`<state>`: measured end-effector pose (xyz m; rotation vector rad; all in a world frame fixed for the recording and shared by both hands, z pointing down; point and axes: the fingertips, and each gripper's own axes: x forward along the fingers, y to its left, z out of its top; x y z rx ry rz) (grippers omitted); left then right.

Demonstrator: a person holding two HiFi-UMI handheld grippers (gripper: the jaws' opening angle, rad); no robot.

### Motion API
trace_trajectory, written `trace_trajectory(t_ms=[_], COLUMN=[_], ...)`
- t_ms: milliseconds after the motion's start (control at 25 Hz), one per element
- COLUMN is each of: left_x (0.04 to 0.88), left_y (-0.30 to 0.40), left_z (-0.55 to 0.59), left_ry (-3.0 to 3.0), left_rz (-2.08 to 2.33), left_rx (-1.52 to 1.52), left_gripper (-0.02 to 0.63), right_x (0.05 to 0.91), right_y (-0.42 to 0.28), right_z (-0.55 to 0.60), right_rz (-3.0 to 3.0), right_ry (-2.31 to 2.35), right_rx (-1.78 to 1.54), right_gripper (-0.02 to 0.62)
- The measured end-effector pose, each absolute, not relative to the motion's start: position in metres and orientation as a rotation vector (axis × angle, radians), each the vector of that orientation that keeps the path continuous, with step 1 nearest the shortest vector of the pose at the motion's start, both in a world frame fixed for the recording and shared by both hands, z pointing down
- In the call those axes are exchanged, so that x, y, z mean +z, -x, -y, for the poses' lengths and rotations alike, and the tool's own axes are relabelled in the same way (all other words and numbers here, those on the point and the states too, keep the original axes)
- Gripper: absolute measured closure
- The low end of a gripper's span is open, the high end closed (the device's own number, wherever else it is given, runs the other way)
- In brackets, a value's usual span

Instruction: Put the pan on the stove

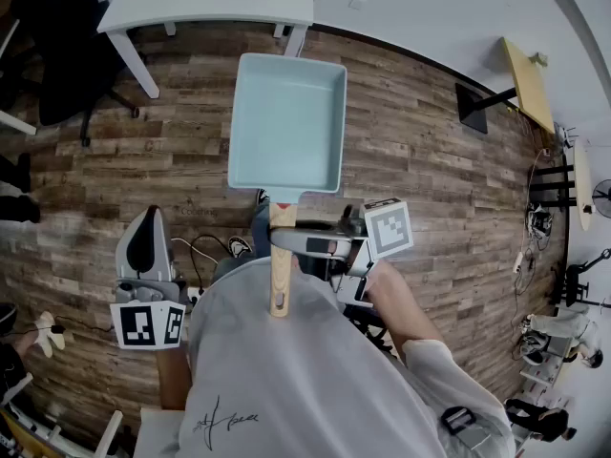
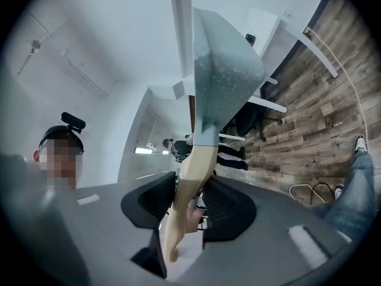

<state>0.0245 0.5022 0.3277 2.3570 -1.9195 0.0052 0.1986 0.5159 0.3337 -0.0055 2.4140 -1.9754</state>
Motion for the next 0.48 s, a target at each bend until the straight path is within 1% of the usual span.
trace_trajectory(t_ms=[480], left_x=[0.335], left_y=[-0.018], left_z=[-0.501], left_ry=[-2.342], left_rz=[1.914], left_rx=[-0.016], left_gripper=[0.552], right_x=[0.339], right_y=[-0.2], right_z=[-0.508], right_rz=[-2.456], right_ry=[0.047], right_rx=[-1.971], right_gripper=[0.457])
